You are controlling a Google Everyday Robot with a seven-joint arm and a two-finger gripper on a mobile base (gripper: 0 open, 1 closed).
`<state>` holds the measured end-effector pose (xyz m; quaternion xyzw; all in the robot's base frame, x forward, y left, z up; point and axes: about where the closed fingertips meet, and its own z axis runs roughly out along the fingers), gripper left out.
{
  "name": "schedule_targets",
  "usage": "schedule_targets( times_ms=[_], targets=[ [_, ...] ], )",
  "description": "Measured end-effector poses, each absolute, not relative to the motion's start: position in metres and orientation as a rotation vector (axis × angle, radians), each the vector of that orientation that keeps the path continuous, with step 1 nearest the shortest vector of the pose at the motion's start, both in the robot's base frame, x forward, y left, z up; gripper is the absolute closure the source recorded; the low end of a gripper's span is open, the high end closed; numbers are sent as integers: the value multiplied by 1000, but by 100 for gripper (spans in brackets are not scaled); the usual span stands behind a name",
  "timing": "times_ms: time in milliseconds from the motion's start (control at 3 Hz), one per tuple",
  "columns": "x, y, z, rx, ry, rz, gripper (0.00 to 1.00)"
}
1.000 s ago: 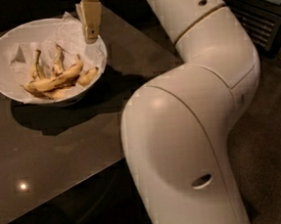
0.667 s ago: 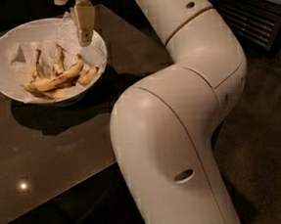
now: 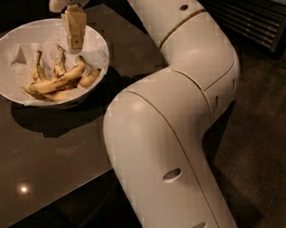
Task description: Pick banana from white bowl
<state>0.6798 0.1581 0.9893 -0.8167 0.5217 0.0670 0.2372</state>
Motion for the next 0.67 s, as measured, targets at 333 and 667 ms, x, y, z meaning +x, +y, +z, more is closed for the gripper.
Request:
schedule_targets(
  times_ms=[333,667],
  targets=[
    [675,170,988,-2140,1554,275,18],
    [669,175,982,-2068,1668,354,15]
  ],
)
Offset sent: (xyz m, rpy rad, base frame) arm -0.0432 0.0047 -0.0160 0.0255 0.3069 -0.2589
